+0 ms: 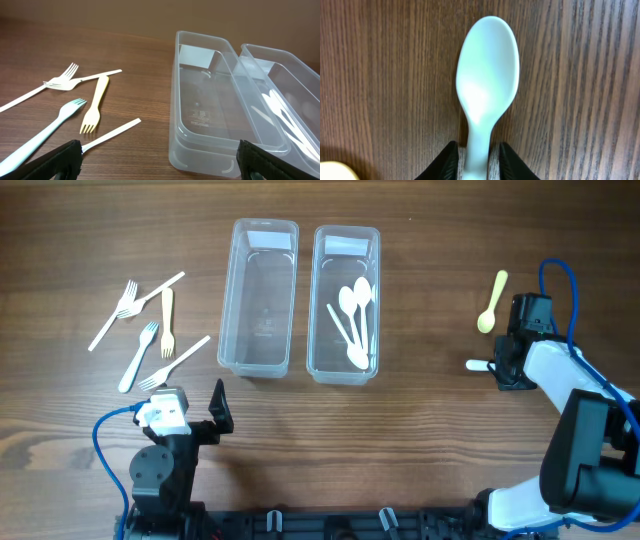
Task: Pack container
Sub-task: 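Grasp the white spoon lying at right with the right gripper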
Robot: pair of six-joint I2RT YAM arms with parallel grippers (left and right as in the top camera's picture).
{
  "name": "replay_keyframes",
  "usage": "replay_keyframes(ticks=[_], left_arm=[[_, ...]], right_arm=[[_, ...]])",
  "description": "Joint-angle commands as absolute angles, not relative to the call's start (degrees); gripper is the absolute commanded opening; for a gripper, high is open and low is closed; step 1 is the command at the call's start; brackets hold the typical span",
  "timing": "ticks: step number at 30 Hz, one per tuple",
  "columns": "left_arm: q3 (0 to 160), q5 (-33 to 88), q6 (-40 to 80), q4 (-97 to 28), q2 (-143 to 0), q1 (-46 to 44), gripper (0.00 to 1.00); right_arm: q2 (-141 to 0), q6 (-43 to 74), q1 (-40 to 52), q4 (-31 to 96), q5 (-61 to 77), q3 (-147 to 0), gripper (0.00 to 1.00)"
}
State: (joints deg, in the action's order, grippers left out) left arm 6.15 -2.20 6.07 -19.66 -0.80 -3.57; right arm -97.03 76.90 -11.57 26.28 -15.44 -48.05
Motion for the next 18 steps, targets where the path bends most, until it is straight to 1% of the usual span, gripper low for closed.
replay_keyframes(ticks=[1, 6, 8, 11, 14, 18], left_arm=[[6.0, -1.52, 5.56, -19.49, -0.38, -3.2, 1.0], [6.0, -1.52, 5.56, -19.49, -0.38, -3.2, 1.0], [6.0, -1.52, 5.56, -19.49, -0.38, -3.2, 1.0], [6.0, -1.52, 5.56, -19.49, -0.38, -3.2, 1.0], [6.0, -1.52, 5.56, -19.49, -0.38, -3.2, 1.0], [6.0, -1.52, 5.56, -19.49, -0.38, -3.2, 1.0]], right_arm=[[-99.55, 78.11, -11.66, 27.49, -12.97, -47.11, 0.19], [-99.53, 77.28, -11.66, 29.19, -13.06, -47.13, 0.04], [-99.33, 74.32, -11.66, 29.54, -13.8, -47.24, 0.04], [-96.66, 71.9, -11.66, 31.64, -18.57, -47.44, 0.04], [-90.35, 67.53, -11.64, 34.06, -22.96, -48.42, 0.04], [-80.31, 61.67, -11.4, 34.11, -23.09, -48.42, 0.04]])
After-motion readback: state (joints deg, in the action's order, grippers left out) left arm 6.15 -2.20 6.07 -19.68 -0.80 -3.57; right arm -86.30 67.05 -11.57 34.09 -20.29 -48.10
